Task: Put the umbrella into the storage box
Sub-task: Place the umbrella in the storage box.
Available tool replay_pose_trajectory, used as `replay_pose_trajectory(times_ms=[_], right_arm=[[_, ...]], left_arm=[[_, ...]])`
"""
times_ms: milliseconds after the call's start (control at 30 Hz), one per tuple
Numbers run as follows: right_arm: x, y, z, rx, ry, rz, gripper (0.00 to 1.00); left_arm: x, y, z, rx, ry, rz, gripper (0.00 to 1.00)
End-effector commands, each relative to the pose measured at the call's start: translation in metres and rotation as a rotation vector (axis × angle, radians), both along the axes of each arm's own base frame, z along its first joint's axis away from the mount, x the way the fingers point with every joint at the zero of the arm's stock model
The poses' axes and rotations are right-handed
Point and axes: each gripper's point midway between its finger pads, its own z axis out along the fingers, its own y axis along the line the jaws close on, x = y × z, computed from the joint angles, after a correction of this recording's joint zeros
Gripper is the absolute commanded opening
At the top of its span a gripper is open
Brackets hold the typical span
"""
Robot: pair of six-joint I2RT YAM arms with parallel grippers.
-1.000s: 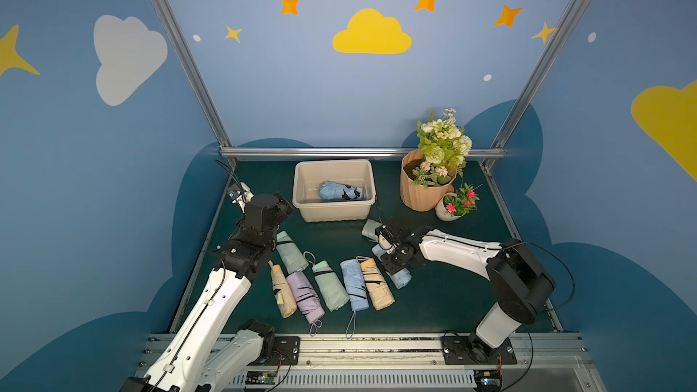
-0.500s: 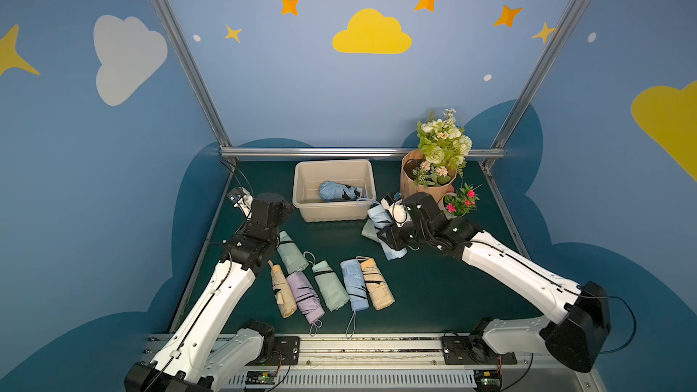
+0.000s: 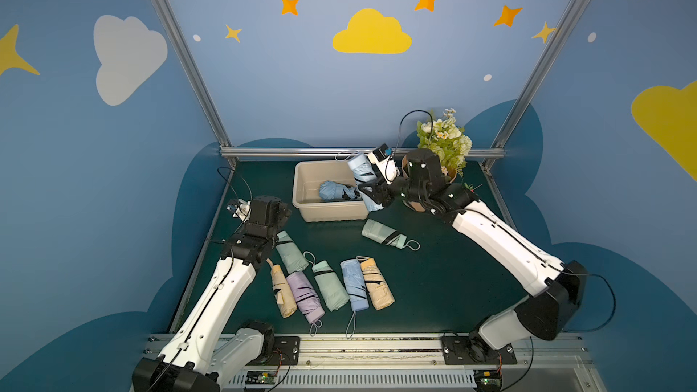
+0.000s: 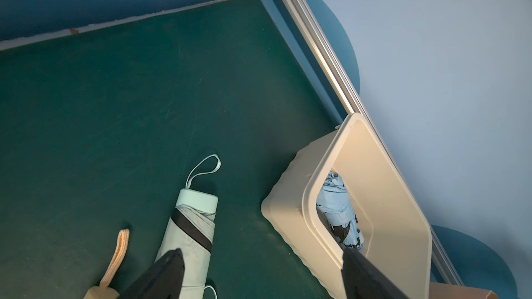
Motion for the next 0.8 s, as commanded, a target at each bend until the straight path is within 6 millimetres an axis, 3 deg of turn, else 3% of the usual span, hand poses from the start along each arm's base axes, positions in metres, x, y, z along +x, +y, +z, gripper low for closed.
replay_pose_trajectory(times_ms=[0, 267, 467, 600, 767], right_arm=[[0.010, 0.008, 0.015, -0.124, -0.189, 0.122, 0.34], [0.049, 0.049, 0.007, -0.249, -0.300, 0.243, 0.33], [0.070, 0.071, -0.031, -0.368, -0.386, 0.318, 0.33], [0.087, 0.080, -0.068, -0.425, -0.385, 0.338, 0.32], [0.105, 0.097, -0.104, -0.451, -0.394, 0.362, 0.32]], left_arm=[[-0.007, -0.004, -0.004, -0.056, 0.003, -0.014, 0.91], [-0.027, 0.011, 0.003, -0.003, -0.031, -0.030, 0.91], [-0.041, 0.020, 0.017, 0.059, -0.033, -0.074, 0.91], [-0.062, 0.019, 0.026, 0.078, 0.006, -0.125, 0.91], [-0.092, 0.005, 0.018, -0.007, 0.081, -0.182, 0.90]])
